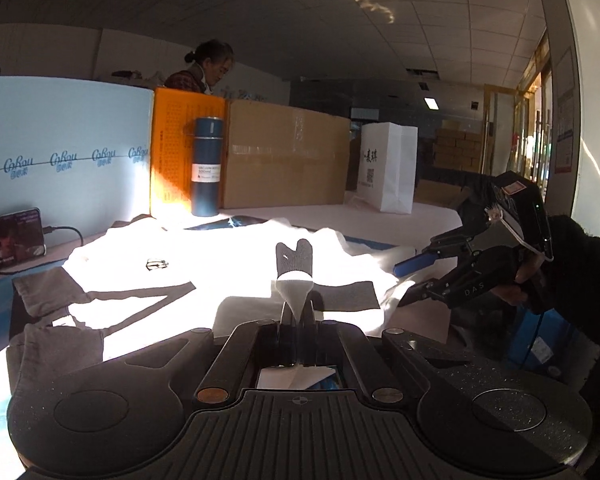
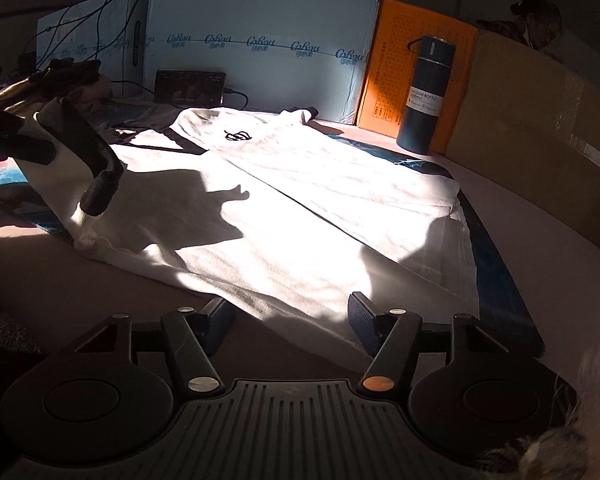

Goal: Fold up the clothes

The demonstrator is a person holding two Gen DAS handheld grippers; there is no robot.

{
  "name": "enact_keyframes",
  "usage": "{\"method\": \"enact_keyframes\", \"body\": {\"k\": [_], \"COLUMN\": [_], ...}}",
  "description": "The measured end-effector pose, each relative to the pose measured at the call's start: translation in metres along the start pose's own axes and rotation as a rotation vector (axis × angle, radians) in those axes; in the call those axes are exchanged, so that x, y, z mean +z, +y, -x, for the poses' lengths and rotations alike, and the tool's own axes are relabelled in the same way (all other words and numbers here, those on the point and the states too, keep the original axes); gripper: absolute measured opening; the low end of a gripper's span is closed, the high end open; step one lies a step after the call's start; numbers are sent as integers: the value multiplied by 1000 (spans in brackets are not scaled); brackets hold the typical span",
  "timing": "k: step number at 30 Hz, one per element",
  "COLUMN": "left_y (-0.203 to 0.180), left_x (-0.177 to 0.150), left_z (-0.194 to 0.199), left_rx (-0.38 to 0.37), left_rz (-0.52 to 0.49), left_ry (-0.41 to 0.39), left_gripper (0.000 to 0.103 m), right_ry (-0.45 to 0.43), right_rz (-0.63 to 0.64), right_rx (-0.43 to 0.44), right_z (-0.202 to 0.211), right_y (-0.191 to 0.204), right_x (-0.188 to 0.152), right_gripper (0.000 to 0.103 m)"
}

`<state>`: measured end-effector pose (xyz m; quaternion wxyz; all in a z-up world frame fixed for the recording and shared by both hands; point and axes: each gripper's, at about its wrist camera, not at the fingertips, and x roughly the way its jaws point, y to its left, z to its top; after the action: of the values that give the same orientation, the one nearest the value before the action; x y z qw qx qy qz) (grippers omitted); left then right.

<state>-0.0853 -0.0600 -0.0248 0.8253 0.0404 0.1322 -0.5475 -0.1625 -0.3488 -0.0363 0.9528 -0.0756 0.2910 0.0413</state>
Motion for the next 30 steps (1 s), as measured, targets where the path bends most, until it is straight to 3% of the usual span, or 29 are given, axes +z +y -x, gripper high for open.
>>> {"method": "enact_keyframes", "body": {"k": [1, 2, 3, 8, 13, 19, 26, 28, 30], "left_y": [2, 4, 4, 4, 10, 31, 67, 76, 87], "left_x": [1, 1, 0, -4, -2, 37, 50, 50, 50], "left_z": [5, 10, 12, 22, 23, -9, -63, -78, -91], "left_rx": [8, 13, 12, 9, 44, 152, 217, 221, 219], "left_rz": [17, 37, 45, 86, 118, 61, 89, 91, 103], "left_ry": [-23, -46, -48, -61, -82, -121, 0, 43, 93], "left_gripper": [0, 0, 0, 0, 0, 0, 0, 0, 1], "right_ry": [-4, -9, -13, -11, -47, -101, -42, -15, 6], "right_rz": [-5, -5, 1, -25, -8, 57, 44, 1, -49], "right_rx": [7, -7, -47, -73, -90, -105, -56, -62, -81], "right_z": [1, 3, 4, 12, 18, 3, -41, -54, -65], "right_y": [-1, -1, 0, -3, -2, -23, -64, -74, -84], "right_x": [-1, -1, -2, -9, -3, 38, 68, 67, 66], "right_gripper": [42, 27, 19, 4, 4, 4, 5, 12, 28]}}
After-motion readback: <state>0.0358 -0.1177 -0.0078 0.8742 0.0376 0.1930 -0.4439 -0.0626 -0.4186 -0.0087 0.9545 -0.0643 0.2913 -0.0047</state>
